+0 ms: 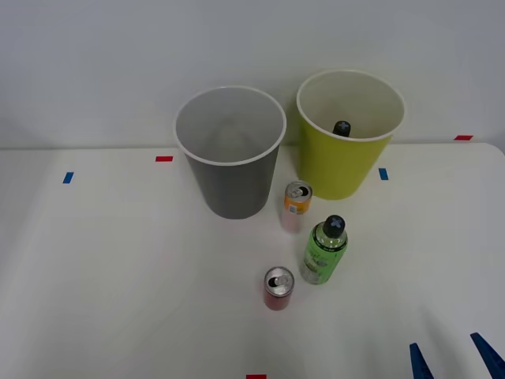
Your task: Put cans in the gray bin, plastic bottles in the light green bin
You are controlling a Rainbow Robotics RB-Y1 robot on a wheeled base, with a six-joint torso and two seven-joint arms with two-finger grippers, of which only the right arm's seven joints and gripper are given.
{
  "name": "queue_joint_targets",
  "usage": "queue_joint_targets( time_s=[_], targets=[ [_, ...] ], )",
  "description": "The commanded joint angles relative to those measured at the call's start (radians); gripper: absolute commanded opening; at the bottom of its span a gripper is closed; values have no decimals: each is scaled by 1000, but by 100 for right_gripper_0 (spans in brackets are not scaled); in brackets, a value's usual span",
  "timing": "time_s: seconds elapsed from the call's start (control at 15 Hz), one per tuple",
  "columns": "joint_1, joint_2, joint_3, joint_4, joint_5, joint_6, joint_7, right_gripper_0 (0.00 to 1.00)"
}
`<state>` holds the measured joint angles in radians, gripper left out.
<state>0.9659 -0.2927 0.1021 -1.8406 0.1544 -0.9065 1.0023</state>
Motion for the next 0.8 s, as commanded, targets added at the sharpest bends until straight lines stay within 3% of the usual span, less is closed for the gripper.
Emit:
queue_joint_targets(
  time_s=[0.07, 0.4, 0.8],
  targets=[
    [-16, -56, 47, 1, -58, -22, 180, 100],
    [-50, -114, 171, 1, -250, -12, 446, 100],
    [-177, -135, 266, 12, -377, 55, 547, 100]
  ],
)
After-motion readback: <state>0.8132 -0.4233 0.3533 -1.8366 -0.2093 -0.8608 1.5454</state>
